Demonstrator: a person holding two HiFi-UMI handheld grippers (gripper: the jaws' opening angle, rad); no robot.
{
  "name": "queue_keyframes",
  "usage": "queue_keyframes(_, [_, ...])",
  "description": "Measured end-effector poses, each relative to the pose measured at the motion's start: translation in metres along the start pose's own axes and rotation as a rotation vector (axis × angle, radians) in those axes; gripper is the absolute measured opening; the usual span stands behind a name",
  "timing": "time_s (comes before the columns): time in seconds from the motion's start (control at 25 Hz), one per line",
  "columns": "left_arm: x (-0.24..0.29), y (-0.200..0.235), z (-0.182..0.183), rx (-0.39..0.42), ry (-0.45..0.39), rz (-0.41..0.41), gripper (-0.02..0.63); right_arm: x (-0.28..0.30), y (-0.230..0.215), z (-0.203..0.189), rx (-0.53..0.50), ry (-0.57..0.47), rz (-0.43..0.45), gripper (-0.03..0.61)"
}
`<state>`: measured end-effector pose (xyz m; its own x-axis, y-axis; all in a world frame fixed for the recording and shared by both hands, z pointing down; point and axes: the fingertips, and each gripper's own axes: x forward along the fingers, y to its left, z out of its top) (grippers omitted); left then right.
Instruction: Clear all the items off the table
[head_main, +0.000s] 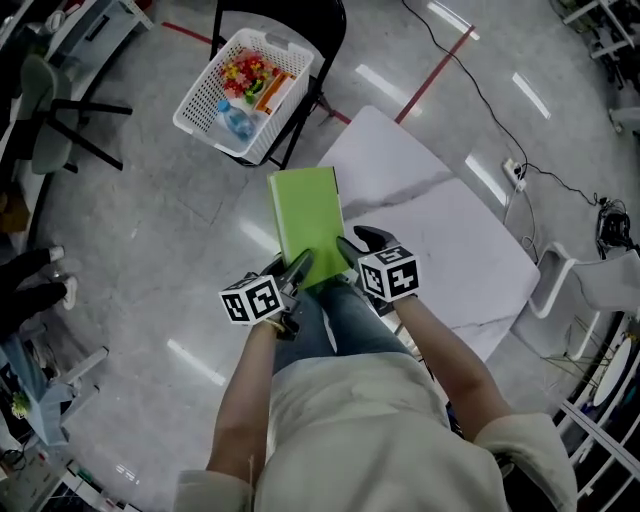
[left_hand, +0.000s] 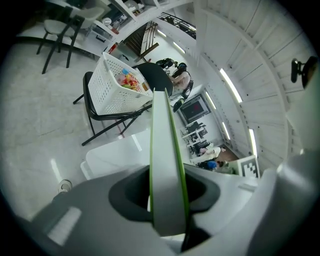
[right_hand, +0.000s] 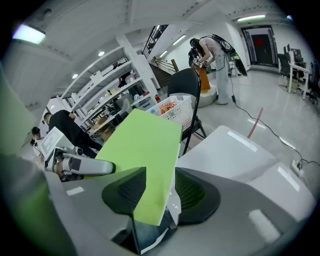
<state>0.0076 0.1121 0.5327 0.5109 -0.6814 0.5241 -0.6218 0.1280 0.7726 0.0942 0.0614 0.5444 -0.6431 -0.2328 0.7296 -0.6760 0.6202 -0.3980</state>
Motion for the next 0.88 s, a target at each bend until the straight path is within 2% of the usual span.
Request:
queue_keyframes(0.24, [-0.013,-0.039,0.003,0.031,-0.04,0.015,0.137,-0.037,0.003,0.018,-0.022,-0.051,-0.009,0.159])
queue_keyframes(0.44, [-0.027,-0.063,-0.001,0.056,-0.065,0.03,0.137,-0.062,0.006,0.022,-0.015,-0.084,-0.011,0.119])
queue_keyframes(0.52, [-0.032,-0.072,-0.002,0.06,-0.085,0.028,0.137,-0.073,0.007,0.024,-0.016,-0.103,-0.009,0.088])
queue_keyframes(0.64, [-0.037,-0.085,-0.001,0.075,-0.106,0.032,0.137,-0.089,0.012,0.03,-0.034,-0.137,0.014,0.0])
queue_keyframes(0.88, [-0.047,-0.105,0.01,0.092,-0.163,0.022,0.137,-0.111,0.021,0.048,-0.113,-0.19,0.033,-0.002])
